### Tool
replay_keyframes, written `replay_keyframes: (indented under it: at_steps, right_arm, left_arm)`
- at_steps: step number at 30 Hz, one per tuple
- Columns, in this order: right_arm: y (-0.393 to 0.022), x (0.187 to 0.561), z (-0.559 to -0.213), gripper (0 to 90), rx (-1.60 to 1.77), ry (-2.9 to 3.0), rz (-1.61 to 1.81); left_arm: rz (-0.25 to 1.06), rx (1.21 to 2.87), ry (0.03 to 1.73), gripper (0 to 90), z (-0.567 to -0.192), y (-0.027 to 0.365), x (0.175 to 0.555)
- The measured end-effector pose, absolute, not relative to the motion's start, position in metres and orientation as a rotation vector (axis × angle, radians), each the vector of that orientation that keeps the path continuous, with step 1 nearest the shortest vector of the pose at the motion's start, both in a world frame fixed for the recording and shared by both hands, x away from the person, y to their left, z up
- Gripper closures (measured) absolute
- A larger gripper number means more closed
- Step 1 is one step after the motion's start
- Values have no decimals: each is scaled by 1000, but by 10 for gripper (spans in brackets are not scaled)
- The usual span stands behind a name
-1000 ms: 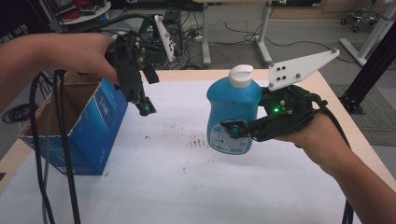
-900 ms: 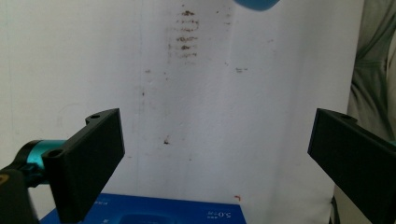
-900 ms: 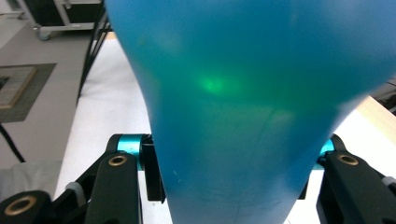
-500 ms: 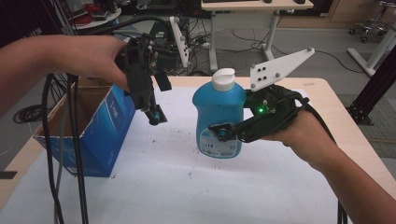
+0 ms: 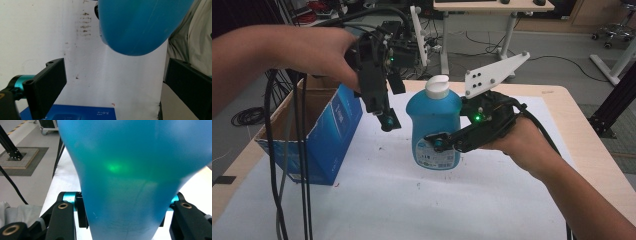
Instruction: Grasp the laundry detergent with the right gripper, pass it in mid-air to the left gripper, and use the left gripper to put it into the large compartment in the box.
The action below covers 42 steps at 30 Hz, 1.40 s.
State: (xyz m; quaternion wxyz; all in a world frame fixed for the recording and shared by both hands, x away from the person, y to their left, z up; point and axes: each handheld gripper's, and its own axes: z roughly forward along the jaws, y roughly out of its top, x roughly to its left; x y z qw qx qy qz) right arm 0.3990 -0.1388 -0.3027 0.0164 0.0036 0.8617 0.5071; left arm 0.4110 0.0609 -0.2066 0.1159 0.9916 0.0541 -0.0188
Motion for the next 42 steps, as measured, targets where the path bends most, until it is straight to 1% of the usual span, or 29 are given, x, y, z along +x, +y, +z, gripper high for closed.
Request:
replay_keyframes:
  at_steps: [7, 21, 34, 35, 36, 39, 40, 42]
  right_arm:
    - [-132, 402, -303, 459, 3, 2679, 1579]
    - [-106, 402, -303, 459, -39, 2702, 1561]
    - [-100, 401, -304, 459, -46, 2708, 1565]
    - [-100, 401, -304, 459, -50, 2709, 1564]
    - [-100, 401, -304, 459, -52, 2707, 1563]
    - [-100, 401, -304, 459, -52, 2707, 1565]
    - [-100, 400, -304, 459, -50, 2707, 1564]
    - [-99, 400, -304, 459, -51, 2709, 1564]
  left_arm:
    - [-62, 2906, 153, 38, -205, 59, 408]
    - [-63, 2902, 115, 38, -204, 45, 406]
    - [-72, 2902, 88, 38, -206, 38, 407]
    - [-82, 2894, 83, 65, -206, 38, 407]
    - [-88, 2891, 78, 112, -205, 38, 407]
    - [-96, 2899, 73, 118, -206, 38, 408]
    - [-102, 2899, 67, 145, -206, 38, 408]
    - [-103, 2893, 70, 153, -206, 38, 408]
